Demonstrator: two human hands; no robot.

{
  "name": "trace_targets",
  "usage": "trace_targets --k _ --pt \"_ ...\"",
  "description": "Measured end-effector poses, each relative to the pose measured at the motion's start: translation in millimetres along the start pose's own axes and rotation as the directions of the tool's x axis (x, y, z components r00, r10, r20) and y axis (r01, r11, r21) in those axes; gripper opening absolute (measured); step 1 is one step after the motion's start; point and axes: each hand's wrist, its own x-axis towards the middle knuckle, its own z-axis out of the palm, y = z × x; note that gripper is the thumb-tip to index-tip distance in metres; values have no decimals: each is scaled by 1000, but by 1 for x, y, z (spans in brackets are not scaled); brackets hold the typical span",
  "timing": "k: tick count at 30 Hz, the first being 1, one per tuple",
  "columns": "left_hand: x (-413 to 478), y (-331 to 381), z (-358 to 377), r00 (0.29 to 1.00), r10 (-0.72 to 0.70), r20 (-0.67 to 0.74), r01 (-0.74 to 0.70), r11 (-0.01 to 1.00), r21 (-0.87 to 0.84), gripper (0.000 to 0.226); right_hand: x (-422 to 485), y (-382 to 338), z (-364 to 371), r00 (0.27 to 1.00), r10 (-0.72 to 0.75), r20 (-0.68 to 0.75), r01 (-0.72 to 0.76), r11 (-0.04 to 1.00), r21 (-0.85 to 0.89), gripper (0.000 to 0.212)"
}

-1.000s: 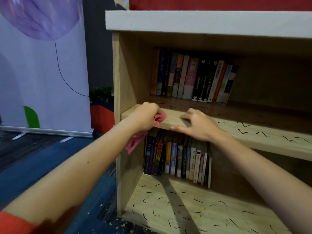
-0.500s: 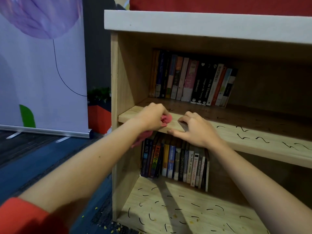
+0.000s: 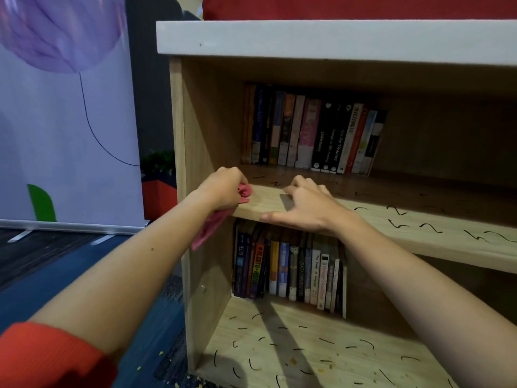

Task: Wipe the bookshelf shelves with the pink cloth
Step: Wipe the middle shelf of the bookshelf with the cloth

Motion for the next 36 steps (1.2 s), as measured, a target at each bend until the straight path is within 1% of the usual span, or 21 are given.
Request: trace_targets --k 2,5,7,12,14,18,20,22,25,27,29,31,33,34,36 --pt "10 -8 0 998 -55 -10 55 998 20 36 13 -6 -2 998 3 68 -7 999 53 94" --pt "29 -18 3 994 -104 -27 104 994 14 34 25 -10 5 994 -3 108 -19 979 203 97" --pt "43 -23 7 991 -131 -29 131 991 9 33 31 -8 11 994 1 110 -33 956 292 100" --pt "81 -20 17 981 -194 -27 195 980 42 28 37 -2 16 998 1 68 -26 927 374 106" --pt "97 -19 19 976 -215 -12 215 976 8 25 40 -1 16 998 -13 69 -16 912 410 108" --pt "115 -16 22 986 -162 44 163 986 -18 24 44 1 16 997 -35 73 -2 890 457 109" --pt "117 -21 21 988 -120 97 118 993 30 27 46 2 18 997 -36 72 -2 885 466 110" --pt "118 -29 17 985 -115 130 101 989 107 30 47 3 19 996 -43 72 5 887 462 111" --pt "127 -30 14 988 -113 106 91 976 198 26 48 4 18 996 -46 70 8 887 461 112" --pt "134 -24 21 992 -99 82 82 978 192 25 48 4 19 996 -51 70 12 884 467 113" --pt "140 -20 28 992 -92 85 79 987 138 24 48 4 20 996 -51 72 12 882 471 113" --pt "142 -23 26 990 -69 127 60 995 77 23 48 5 20 997 -45 70 6 877 481 113" --pt "136 -30 15 981 -30 193 23 999 39 29 48 5 20 996 -52 79 7 874 485 113" --pt "133 -34 8 975 -20 222 8 998 54 30 48 6 20 996 -52 78 7 872 489 113" --pt "128 -36 1 967 -51 251 16 990 142 21 47 6 20 996 -51 78 6 869 494 113"
